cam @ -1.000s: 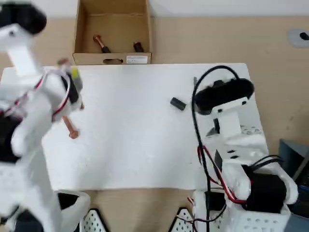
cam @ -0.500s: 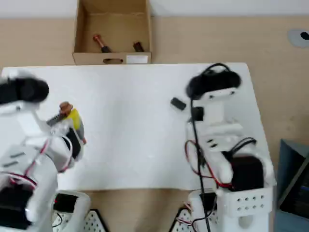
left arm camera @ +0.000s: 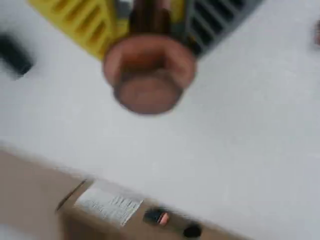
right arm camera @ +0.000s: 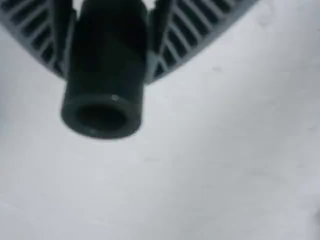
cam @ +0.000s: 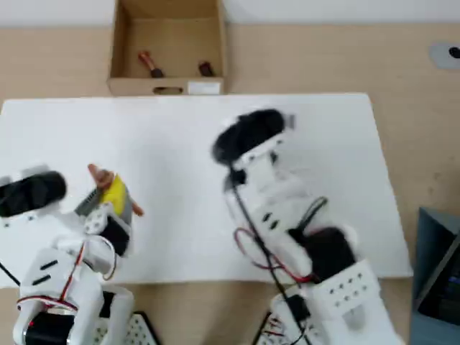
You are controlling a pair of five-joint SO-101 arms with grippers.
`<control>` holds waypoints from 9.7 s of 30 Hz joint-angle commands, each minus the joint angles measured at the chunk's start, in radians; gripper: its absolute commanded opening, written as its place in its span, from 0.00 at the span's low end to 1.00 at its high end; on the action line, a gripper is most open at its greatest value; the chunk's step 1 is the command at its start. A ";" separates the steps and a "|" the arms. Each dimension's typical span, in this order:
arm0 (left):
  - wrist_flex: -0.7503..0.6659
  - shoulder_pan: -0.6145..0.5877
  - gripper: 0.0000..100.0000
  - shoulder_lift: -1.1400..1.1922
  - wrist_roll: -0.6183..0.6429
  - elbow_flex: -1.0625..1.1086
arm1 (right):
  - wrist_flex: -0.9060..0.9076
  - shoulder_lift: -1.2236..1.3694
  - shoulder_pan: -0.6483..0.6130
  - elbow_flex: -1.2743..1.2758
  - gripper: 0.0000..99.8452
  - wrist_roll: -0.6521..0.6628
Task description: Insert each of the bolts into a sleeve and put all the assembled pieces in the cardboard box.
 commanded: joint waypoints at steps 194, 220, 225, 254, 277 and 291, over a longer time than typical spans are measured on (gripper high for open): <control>0.098 -0.293 0.00 -0.008 -0.522 0.416 | -0.209 -0.421 0.119 0.338 0.01 0.040; 0.098 -0.293 0.00 -0.008 -0.519 0.500 | -0.345 1.175 0.189 -1.099 0.01 0.269; 0.098 -0.293 0.00 -0.008 -0.519 0.500 | -0.400 1.494 0.189 -1.426 0.01 0.324; 0.103 -0.293 0.00 -0.008 -0.522 0.500 | -0.358 2.368 0.188 -2.367 0.13 0.523; 0.103 -0.293 0.00 -0.008 -0.522 0.500 | 0.249 2.066 0.213 -2.494 0.13 0.523; 0.103 -0.293 0.00 -0.008 -0.522 0.500 | 0.637 1.893 0.295 -2.488 0.13 0.528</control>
